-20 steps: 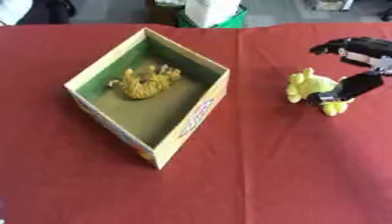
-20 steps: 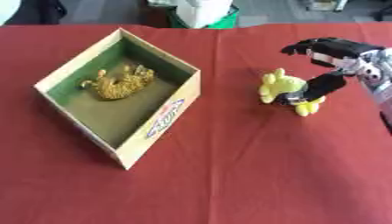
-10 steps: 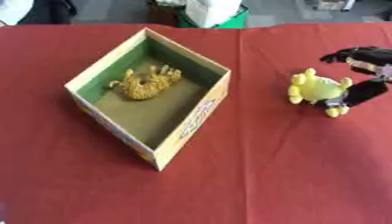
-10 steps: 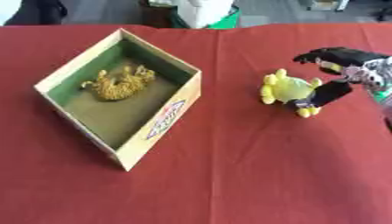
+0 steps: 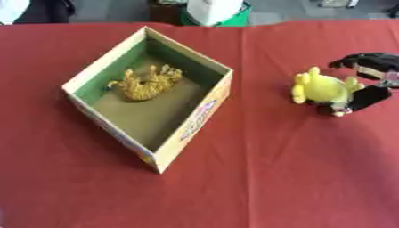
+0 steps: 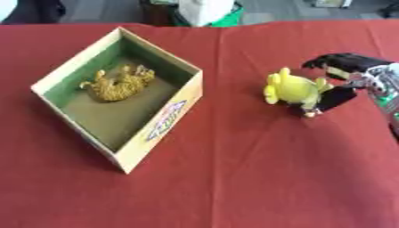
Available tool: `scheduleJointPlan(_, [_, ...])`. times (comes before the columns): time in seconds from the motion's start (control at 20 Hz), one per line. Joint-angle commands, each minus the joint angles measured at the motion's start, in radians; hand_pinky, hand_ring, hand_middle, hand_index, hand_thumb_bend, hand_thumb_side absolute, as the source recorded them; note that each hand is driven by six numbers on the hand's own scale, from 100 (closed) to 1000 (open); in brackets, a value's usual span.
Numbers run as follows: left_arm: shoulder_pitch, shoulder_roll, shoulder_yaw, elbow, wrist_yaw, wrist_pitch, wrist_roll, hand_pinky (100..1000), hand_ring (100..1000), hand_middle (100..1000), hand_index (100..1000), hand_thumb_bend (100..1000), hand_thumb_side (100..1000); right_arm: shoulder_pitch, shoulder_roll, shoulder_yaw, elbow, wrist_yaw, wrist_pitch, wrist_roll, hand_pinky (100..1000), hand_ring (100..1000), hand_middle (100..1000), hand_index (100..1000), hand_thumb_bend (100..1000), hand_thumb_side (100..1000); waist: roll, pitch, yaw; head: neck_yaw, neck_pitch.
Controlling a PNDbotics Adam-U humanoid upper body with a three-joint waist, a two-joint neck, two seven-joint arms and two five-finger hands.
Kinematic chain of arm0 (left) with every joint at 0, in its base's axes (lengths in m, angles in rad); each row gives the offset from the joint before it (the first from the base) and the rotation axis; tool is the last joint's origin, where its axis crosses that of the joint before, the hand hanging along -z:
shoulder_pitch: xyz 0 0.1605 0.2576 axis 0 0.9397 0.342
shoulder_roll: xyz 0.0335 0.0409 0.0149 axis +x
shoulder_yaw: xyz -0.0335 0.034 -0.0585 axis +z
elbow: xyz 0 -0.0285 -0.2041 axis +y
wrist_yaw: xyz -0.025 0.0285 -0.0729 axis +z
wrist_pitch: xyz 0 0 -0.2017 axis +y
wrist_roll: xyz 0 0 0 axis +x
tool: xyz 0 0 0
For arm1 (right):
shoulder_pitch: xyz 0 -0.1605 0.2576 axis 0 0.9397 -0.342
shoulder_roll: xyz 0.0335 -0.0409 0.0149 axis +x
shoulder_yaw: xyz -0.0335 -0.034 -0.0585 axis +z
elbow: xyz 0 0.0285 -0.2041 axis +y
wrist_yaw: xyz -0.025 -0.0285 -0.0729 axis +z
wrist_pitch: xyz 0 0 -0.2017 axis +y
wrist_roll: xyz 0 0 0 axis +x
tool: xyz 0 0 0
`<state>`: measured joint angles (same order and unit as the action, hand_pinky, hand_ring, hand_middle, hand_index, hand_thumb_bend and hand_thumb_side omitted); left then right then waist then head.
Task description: Pick up objects on the table and place them in the box.
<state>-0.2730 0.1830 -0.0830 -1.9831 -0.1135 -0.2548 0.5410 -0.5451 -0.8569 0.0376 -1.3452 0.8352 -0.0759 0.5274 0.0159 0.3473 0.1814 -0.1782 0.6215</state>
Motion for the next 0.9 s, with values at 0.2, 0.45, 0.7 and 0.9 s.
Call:
scheduleJointPlan(0.2, [-0.011,0.000,0.002,-0.017,-0.002,0.001,-0.002,759,617,672,769,100,894,-0.015,-0.007,0.003,-0.001,0.008,-0.007,-0.028,743,903,829,886,588,638,-0.004,-0.013,0.003,0.000,-0.013])
scheduleJointPlan(0.45, [-0.012,-0.001,0.001,-0.017,-0.004,0.003,-0.005,759,617,672,769,100,893,-0.009,-0.003,0.009,-0.023,0.004,-0.013,-0.053,733,873,732,808,542,636,-0.005,-0.012,0.003,0.004,-0.011])
scheduleJointPlan(0.7, [-0.011,-0.001,0.002,-0.017,-0.005,0.005,-0.005,759,617,673,768,100,893,0.001,-0.009,0.005,-0.059,-0.031,-0.033,-0.036,721,837,671,764,391,604,-0.007,-0.013,0.001,0.008,-0.009])
scheduleJointPlan(0.9, [-0.010,-0.001,0.002,-0.017,-0.006,0.006,-0.006,759,617,673,768,100,894,0.006,-0.017,-0.002,-0.081,-0.060,-0.035,-0.017,713,819,651,753,102,475,-0.009,-0.014,-0.002,0.010,-0.008])
